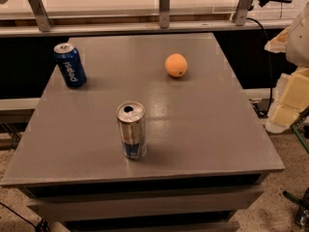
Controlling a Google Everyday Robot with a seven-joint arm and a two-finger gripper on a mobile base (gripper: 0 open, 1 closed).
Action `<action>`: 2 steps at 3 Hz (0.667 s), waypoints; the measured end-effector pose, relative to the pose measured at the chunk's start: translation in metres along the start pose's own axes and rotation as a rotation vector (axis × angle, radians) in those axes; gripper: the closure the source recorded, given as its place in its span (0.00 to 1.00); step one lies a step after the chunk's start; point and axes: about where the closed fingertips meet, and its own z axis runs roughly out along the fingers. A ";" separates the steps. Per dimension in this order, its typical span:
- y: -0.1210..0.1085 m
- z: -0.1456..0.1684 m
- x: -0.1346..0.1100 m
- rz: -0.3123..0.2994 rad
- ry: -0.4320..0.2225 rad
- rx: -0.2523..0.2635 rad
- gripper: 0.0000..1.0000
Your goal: Move redbull can near pepsi can
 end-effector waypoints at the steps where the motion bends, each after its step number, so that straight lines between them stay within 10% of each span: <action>1: 0.000 0.000 0.000 0.000 0.000 0.000 0.00; 2: 0.005 0.008 -0.018 -0.038 -0.006 -0.014 0.00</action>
Offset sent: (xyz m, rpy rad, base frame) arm 0.0048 0.0500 -0.0206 -0.0076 0.0409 0.1110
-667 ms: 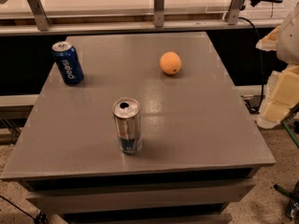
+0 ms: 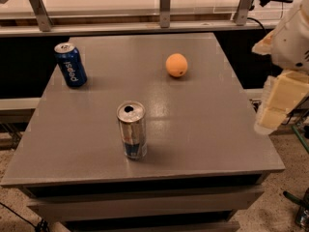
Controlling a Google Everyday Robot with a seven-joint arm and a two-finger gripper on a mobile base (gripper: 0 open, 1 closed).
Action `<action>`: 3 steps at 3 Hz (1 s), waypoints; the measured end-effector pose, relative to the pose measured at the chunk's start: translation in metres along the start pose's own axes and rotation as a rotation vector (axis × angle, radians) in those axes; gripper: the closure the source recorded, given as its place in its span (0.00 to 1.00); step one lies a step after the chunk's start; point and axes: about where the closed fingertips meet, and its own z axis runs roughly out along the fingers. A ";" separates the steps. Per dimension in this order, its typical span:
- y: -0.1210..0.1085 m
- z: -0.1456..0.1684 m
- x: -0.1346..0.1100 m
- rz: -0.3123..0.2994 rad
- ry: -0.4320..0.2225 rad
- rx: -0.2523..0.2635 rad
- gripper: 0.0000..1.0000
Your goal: Move redbull can near pepsi can
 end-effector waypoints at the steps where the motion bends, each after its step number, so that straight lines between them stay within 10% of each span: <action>1: 0.011 0.018 -0.043 -0.103 -0.015 -0.033 0.00; 3: 0.040 0.053 -0.137 -0.308 -0.085 -0.140 0.00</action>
Offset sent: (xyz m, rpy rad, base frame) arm 0.0067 0.1745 -0.0408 0.0264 0.0834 0.4054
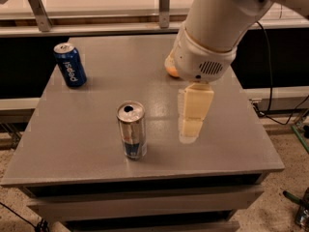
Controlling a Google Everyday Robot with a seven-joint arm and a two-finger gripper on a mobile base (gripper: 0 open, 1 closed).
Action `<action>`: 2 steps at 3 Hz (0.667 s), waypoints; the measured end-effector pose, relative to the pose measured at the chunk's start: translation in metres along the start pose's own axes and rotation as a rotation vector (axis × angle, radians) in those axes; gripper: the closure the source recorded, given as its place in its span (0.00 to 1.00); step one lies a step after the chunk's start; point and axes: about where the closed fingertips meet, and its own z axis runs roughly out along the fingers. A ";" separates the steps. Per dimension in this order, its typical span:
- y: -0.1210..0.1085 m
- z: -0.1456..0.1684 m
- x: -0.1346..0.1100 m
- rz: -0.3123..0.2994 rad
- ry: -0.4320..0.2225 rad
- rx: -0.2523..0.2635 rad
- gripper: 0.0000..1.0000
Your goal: Move redbull can near pepsi can
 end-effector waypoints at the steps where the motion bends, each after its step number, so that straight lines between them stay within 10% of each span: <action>1: 0.000 -0.002 0.001 0.005 -0.018 0.002 0.00; 2: -0.003 0.024 0.008 0.004 -0.138 -0.022 0.00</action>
Offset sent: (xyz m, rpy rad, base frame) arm -0.0363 0.0419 -0.0089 0.7867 0.2164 0.3076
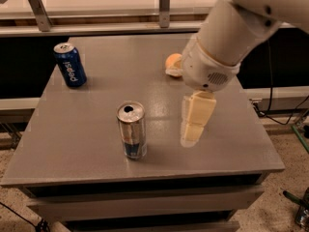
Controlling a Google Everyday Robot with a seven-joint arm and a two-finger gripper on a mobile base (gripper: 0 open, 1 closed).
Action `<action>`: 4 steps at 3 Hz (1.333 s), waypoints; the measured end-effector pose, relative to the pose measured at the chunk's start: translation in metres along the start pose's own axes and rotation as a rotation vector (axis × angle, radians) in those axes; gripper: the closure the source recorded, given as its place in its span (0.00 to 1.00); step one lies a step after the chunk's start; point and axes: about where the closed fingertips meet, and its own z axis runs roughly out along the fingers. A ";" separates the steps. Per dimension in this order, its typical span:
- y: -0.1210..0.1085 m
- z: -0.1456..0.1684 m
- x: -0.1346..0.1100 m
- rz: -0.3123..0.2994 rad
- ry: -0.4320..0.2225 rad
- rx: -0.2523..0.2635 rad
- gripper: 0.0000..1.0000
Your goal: Move redbull can near pepsi can
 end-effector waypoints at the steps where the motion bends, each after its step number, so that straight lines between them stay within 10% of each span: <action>1: 0.007 0.017 0.001 -0.047 -0.235 -0.035 0.00; 4: 0.010 0.030 -0.038 -0.127 -0.389 -0.105 0.00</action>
Offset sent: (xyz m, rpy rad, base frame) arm -0.0017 0.0018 -0.0155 0.1756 0.0289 0.0654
